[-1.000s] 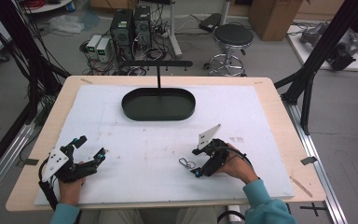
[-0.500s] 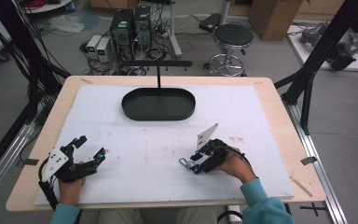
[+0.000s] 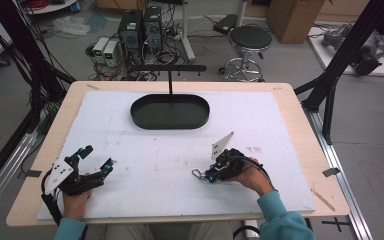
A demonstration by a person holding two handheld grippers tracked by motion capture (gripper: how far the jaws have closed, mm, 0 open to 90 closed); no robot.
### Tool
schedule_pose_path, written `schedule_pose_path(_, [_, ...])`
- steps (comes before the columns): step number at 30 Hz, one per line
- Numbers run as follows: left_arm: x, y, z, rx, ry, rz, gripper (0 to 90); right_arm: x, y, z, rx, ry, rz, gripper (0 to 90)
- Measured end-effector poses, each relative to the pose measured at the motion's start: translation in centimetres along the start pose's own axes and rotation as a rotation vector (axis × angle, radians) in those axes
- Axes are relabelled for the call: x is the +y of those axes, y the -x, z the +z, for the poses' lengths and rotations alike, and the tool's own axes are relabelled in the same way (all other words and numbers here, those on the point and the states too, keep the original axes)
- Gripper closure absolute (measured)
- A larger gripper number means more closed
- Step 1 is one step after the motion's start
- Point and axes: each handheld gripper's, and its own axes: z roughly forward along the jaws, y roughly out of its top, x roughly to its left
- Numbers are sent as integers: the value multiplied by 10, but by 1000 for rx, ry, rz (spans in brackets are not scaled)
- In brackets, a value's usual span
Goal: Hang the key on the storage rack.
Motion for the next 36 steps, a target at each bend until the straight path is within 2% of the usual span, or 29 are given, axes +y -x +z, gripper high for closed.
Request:
schedule_pose_path(5, [0,0,0,0,0,0,148,0,0,0,7,5,18,825])
schedule_pose_path(17, [0,0,0,0,-1,-1,147,0,2,-1,3,18,27,853])
schedule_pose_path(23, [0,0,0,0,-1,1,148,1,2,-1,27,22,49,882])
schedule_pose_path(31, [0,0,0,0,-1,0,148,2,1,-3,16,16,71,893])
schedule_pose_path(36, [0,0,0,0,-2,0,147,3,2,-10,-1,73,86,894])
